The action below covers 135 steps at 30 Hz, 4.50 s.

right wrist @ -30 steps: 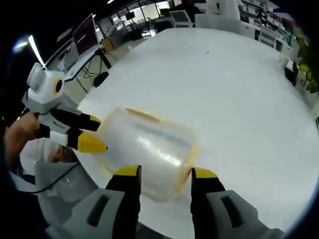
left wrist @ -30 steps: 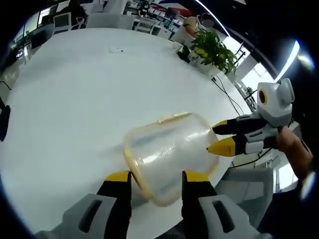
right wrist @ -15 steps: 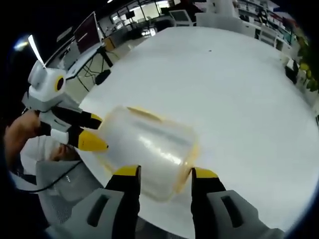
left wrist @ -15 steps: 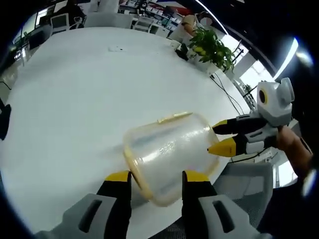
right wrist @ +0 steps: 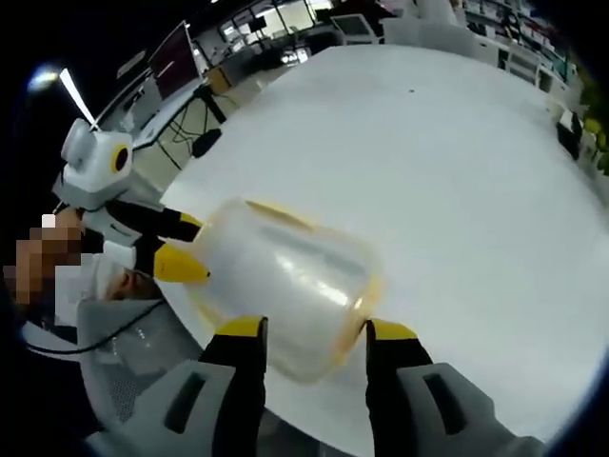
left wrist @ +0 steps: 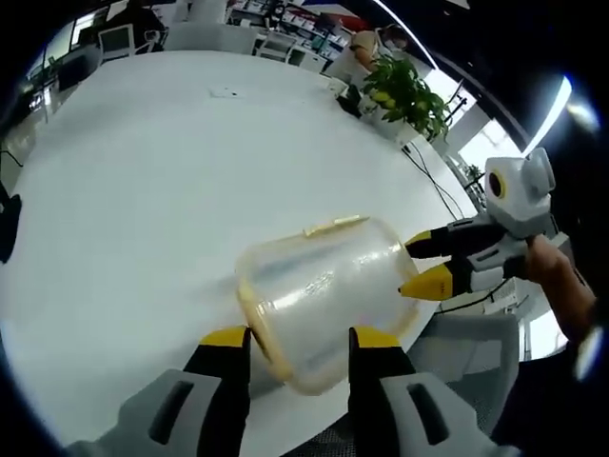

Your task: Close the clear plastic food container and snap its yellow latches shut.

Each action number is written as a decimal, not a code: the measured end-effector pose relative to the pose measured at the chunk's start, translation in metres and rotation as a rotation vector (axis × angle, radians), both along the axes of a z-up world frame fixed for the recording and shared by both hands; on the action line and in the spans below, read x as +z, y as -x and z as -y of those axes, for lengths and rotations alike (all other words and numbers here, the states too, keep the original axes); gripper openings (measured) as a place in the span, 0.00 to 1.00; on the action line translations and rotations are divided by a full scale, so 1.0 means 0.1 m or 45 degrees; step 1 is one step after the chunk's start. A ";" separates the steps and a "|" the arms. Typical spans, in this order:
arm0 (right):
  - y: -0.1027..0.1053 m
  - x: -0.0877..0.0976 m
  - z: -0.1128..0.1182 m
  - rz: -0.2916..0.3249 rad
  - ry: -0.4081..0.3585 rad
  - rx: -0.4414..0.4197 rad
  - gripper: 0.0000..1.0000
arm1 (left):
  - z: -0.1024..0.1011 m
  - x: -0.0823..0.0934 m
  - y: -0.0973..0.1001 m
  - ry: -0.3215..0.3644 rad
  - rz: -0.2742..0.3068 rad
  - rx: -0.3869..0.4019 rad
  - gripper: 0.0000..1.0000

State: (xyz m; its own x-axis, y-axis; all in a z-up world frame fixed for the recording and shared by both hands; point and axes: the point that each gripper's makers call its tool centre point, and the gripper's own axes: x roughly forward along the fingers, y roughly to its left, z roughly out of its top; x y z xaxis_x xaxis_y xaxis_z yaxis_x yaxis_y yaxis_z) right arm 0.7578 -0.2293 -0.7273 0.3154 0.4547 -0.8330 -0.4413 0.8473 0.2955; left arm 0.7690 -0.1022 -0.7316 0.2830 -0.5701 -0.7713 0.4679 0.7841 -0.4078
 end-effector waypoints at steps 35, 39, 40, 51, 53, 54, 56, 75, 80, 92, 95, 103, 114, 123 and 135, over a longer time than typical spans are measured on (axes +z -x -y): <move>-0.15 0.23 -0.15 0.297 0.113 0.612 0.27 | 0.15 0.26 0.00 -0.159 0.262 -0.481 0.26; -0.17 0.23 -0.23 0.296 0.076 0.661 0.25 | 0.23 0.27 -0.01 -0.148 0.276 -0.519 0.24; -0.17 0.23 -0.25 0.304 0.067 0.681 0.25 | 0.24 0.27 -0.01 -0.149 0.277 -0.527 0.24; -0.23 0.20 -0.48 0.343 0.035 0.854 0.24 | 0.45 0.25 0.02 -0.159 0.342 -0.693 0.23; -0.24 0.19 -0.51 0.353 0.039 0.882 0.23 | 0.48 0.25 0.02 -0.159 0.353 -0.717 0.23; -0.25 0.19 -0.52 0.360 0.040 0.898 0.23 | 0.50 0.25 0.02 -0.155 0.360 -0.728 0.23; -0.25 0.19 -0.54 0.364 0.038 0.912 0.23 | 0.52 0.24 0.02 -0.152 0.367 -0.736 0.23; -0.47 0.17 -0.64 0.339 0.018 1.030 0.33 | 0.68 0.19 0.25 -0.202 0.513 -0.987 0.27; -0.46 0.08 -0.64 0.246 0.004 1.070 0.36 | 0.68 0.18 0.25 -0.222 0.576 -1.019 0.29; -0.44 0.02 -0.71 0.129 -0.001 1.148 0.36 | 0.65 0.12 0.29 -0.317 0.763 -1.136 0.32; -0.43 0.01 -0.71 0.093 0.000 1.152 0.37 | 0.65 0.11 0.30 -0.336 0.798 -1.154 0.32; -0.42 0.01 -0.69 0.059 0.011 1.166 0.38 | 0.65 0.09 0.31 -0.405 0.886 -1.185 0.34; -0.37 -0.04 -0.72 0.001 0.017 1.190 0.40 | 0.72 0.06 0.25 -0.464 0.944 -1.173 0.41; -0.37 -0.03 -0.72 -0.008 0.029 1.201 0.39 | 0.70 0.05 0.25 -0.460 0.956 -1.167 0.39; -0.36 -0.02 -0.73 0.012 0.030 1.204 0.35 | 0.71 0.04 0.23 -0.488 0.956 -1.151 0.34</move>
State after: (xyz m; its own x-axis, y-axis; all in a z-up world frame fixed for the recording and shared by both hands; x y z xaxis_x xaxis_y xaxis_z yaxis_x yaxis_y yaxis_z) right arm 0.7939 -0.1566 -0.7294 -0.1687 0.5085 -0.8444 -0.9505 0.1429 0.2759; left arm 0.7457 -0.1736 -0.7277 0.3494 -0.5643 -0.7480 0.9224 0.0670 0.3803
